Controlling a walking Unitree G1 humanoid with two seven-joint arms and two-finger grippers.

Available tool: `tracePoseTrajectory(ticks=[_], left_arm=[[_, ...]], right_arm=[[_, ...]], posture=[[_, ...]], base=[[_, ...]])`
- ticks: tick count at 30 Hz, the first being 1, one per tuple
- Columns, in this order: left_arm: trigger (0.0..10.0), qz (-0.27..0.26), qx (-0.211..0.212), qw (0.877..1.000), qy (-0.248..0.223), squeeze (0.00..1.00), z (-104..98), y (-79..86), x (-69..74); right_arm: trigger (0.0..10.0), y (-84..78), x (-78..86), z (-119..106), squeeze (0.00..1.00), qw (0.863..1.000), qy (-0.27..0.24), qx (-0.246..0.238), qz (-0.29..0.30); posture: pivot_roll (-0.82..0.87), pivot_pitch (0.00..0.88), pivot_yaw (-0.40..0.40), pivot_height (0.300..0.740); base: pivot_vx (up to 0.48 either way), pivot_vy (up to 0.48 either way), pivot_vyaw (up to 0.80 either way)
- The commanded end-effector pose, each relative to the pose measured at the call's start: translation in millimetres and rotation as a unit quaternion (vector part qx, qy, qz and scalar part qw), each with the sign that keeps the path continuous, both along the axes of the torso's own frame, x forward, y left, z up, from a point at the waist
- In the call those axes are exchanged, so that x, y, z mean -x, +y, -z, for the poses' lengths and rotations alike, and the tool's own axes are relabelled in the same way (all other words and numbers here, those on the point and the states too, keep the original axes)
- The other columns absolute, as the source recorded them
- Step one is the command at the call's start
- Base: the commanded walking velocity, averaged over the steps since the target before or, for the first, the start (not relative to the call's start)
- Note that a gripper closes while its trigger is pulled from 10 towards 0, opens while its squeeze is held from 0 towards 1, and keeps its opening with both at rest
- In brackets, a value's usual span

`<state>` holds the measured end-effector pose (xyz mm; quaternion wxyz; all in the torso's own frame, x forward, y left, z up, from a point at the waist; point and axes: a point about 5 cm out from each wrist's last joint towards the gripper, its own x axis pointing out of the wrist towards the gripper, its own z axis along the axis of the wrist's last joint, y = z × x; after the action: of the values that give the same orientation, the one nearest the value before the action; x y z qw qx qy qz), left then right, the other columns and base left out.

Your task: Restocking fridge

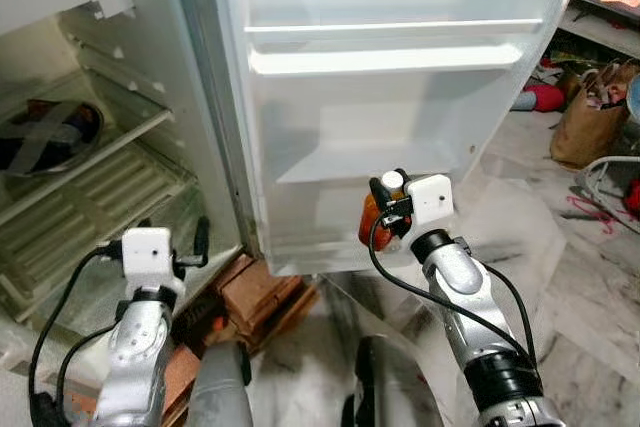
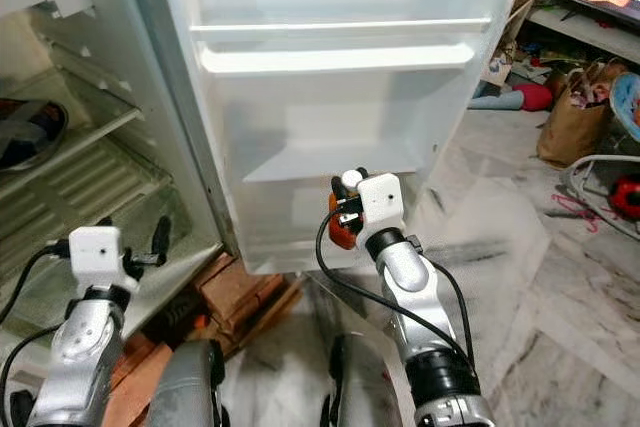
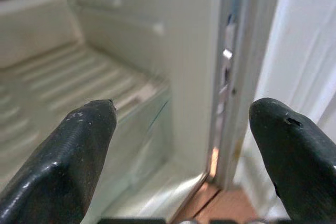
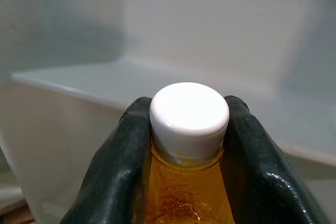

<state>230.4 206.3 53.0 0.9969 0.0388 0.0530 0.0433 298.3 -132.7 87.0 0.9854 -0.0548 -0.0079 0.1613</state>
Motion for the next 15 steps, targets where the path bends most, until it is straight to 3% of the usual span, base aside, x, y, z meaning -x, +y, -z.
tracePoseTrajectory(ticks=[1, 4, 15], left_arm=[[10.0, 0.005, -0.006, 1.0, -0.003, 0.0, -7, 3.6, 4.2], [10.0, 0.003, -0.013, 1.0, -0.007, 0.0, -14, 7.5, 10.5], [10.0, -0.006, -0.016, 0.999, -0.041, 0.0, -50, 5.4, 21.8]], right_arm=[[10.0, -6.3, -4.7, -2, 0.0, 1.0, -0.008, 0.007, 0.011], [10.0, -6.8, -9.3, -4, 0.0, 1.0, -0.011, 0.011, 0.011], [10.0, 6.8, -30.8, -19, 0.0, 0.997, -0.062, 0.048, -0.027]], posture=[[0.05, 0.141, -0.04, 0.608], [0.07, 0.168, -0.039, 0.583], [0.12, 0.276, -0.051, 0.583]], base=[[0.0, 0.0, 0.0], [0.0, 0.0, 0.0], [0.0, 0.0, 0.0]])
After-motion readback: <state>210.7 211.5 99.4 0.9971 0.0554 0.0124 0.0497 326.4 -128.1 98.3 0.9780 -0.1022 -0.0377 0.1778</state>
